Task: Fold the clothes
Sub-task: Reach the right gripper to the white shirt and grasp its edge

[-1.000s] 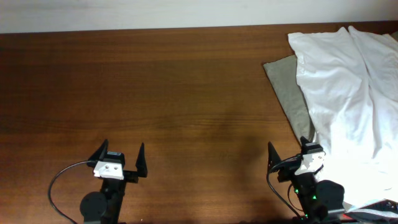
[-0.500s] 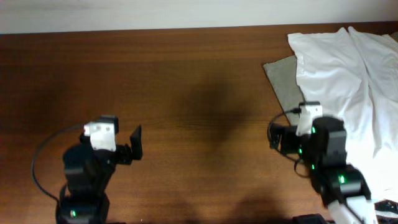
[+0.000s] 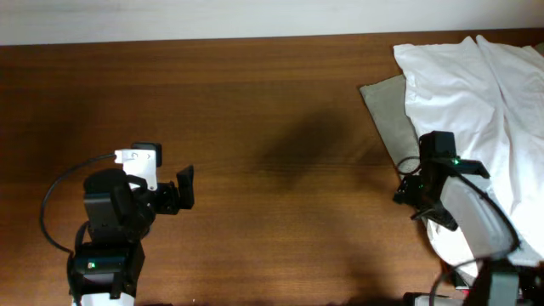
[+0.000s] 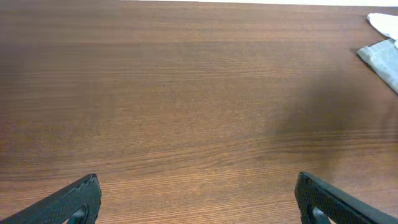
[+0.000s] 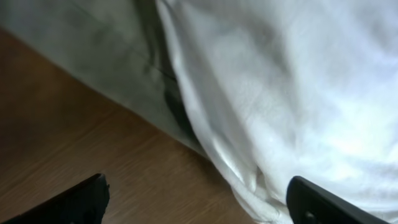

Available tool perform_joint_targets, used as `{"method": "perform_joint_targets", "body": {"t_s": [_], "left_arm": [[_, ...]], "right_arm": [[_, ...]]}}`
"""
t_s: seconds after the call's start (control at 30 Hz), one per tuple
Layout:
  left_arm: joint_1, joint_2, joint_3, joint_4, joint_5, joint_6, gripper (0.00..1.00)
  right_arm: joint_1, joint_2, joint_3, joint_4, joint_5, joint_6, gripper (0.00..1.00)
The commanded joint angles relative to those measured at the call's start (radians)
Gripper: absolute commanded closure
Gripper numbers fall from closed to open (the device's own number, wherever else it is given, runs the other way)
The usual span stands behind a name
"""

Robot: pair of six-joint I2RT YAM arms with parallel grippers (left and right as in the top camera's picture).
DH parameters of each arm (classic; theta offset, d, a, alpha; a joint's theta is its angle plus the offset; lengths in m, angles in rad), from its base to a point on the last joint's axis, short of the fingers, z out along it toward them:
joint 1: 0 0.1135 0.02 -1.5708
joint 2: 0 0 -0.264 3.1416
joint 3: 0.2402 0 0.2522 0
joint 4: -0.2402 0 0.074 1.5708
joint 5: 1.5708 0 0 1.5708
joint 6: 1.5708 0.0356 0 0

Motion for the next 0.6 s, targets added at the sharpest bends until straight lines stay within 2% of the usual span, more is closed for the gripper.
{"method": "perform_joint_targets", "body": {"t_s": [0.0,0.07,0.1,0.17,0.2,0.33,0.43,0.47,0.53,0.57], "left_arm": [[-0.001,-0.001,0.024,-0.004,0.037,-0.018,0.01],[-0.001,-0.001,0.024,-0.004,0.037,-0.018,0.01],[-0.001,-0.001,0.024,-0.003,0.036,-0.018,0.01],[-0.001,-0.001,0.024,-0.003,0.036,-0.018,0.01],[-0.001,-0.001,0.024,-0.003,0.036,-0.018,0.01],[-0.001,-0.001,0.024,-0.003,0.036,-0.018,0.01],[-0.001,-0.001,0.024,-0.003,0.037,-0.018,0.01],[-0.001,-0.001,0.024,-0.003,0.037,-0.018,0.01],[-0.001,-0.001,0.024,-0.003,0.037,-0.018,0.01],[-0.001,-0.001,0.024,-0.003,0.037,-0.018,0.01]], "right_arm": [[-0.045,0.094,-0.002,-0.002,0.029,0.024,0.08],[-0.095,0.132,-0.011,0.0,0.032,0.024,0.1],[-0.114,0.14,-0.018,-0.001,0.031,0.021,0.14],[-0.132,0.143,-0.05,-0.002,0.031,0.015,0.32],[-0.132,0.142,-0.05,-0.009,0.031,0.011,0.36],[-0.132,0.141,-0.05,-0.043,0.031,0.011,0.39],[-0.132,0.141,-0.049,-0.053,0.031,-0.013,0.7],[-0.132,0.141,-0.049,-0.058,0.031,-0.014,0.72],[-0.132,0.121,-0.043,-0.077,0.03,-0.018,0.91],[-0.132,0.095,-0.027,-0.101,0.013,-0.034,0.96]]}}
